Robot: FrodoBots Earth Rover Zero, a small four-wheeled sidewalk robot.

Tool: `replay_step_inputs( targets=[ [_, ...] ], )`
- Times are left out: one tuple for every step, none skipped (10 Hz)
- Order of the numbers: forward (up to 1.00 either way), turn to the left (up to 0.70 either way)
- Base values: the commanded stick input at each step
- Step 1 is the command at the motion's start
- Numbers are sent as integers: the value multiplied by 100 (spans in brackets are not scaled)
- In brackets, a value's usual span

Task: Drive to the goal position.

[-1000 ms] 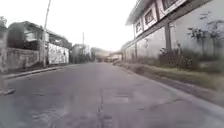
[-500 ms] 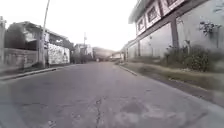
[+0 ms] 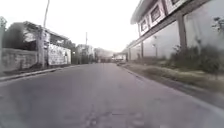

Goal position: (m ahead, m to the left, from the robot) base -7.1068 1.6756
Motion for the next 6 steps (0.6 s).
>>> replay_step_inputs(
  targets=[
    [100,0],
    [100,0],
    [100,0],
    [100,0],
    [100,0],
    [100,0]
  ],
)
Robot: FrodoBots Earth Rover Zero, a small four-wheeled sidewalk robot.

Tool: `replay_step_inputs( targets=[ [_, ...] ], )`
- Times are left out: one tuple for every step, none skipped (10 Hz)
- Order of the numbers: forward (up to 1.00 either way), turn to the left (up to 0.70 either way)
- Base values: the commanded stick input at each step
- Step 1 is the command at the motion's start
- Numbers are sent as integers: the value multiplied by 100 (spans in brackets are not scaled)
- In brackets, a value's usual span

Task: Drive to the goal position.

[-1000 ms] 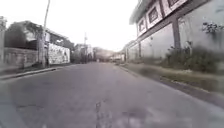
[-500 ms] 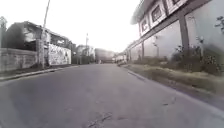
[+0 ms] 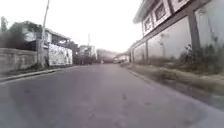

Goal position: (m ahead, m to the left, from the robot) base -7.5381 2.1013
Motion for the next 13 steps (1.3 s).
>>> replay_step_inputs(
  targets=[
    [100,0],
    [100,0],
    [100,0],
    [100,0],
    [100,0],
    [100,0],
    [100,0],
    [100,0],
    [100,0],
    [100,0],
    [100,0],
    [100,0],
    [100,0]
  ],
)
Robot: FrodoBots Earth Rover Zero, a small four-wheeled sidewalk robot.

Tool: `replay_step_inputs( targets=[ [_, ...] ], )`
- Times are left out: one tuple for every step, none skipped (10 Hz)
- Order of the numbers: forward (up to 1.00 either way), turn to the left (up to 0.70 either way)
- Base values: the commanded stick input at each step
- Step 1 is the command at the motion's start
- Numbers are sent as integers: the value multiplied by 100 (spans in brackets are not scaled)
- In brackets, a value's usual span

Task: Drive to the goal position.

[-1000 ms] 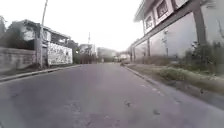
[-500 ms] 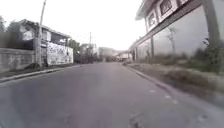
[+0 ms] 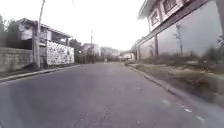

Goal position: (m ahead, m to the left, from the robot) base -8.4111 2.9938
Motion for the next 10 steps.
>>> replay_step_inputs(
  targets=[
    [100,0],
    [100,0],
    [100,0],
    [100,0],
    [100,0],
    [100,0],
    [100,0],
    [100,0],
    [100,0],
    [100,-2]
  ],
)
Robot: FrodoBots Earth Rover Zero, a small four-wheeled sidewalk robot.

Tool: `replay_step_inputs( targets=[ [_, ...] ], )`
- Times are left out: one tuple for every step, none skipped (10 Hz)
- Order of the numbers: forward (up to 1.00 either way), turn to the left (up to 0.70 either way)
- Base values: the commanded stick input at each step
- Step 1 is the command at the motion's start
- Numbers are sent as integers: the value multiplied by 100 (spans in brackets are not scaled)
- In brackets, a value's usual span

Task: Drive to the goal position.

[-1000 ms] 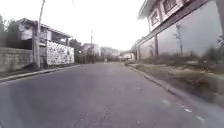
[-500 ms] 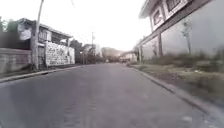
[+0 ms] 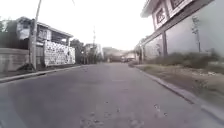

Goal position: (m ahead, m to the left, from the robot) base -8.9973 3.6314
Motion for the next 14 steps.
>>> replay_step_inputs(
  targets=[
    [100,-14],
    [100,-26],
    [100,-38],
    [100,-40],
    [100,-27],
    [100,-9],
    [100,0],
    [100,0],
    [100,0],
    [100,0],
    [100,0],
    [100,0],
    [100,0],
    [100,0]
  ],
)
